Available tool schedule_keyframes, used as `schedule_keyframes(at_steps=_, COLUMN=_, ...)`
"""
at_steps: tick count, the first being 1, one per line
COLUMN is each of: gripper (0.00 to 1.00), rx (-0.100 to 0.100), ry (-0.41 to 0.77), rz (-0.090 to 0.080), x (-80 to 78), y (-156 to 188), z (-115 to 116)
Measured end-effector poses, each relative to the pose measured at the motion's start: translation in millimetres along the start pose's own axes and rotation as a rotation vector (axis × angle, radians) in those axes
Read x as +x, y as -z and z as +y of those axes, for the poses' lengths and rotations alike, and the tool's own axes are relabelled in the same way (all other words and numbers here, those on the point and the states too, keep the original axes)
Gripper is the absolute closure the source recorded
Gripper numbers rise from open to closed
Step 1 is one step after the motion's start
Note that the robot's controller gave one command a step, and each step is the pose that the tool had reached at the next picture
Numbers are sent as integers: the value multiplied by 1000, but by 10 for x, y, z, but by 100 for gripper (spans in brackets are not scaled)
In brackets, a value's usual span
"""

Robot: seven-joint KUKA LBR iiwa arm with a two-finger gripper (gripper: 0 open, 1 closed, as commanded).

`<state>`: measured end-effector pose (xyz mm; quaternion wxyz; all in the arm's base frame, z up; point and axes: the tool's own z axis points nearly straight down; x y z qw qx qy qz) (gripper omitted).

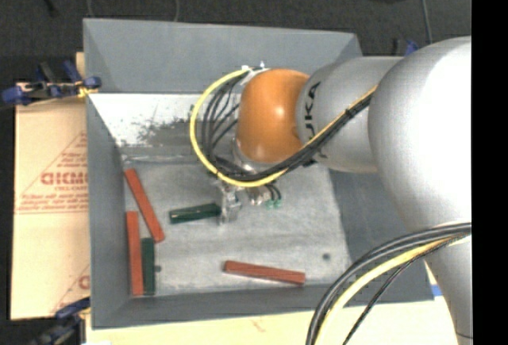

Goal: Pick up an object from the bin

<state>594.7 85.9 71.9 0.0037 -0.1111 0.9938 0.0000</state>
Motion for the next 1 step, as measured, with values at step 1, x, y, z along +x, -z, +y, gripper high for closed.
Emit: schedule_keyframes(at_steps=1, gripper=100, rx=1, ry=36, rz=-6, x=-139, y=1383, z=105)
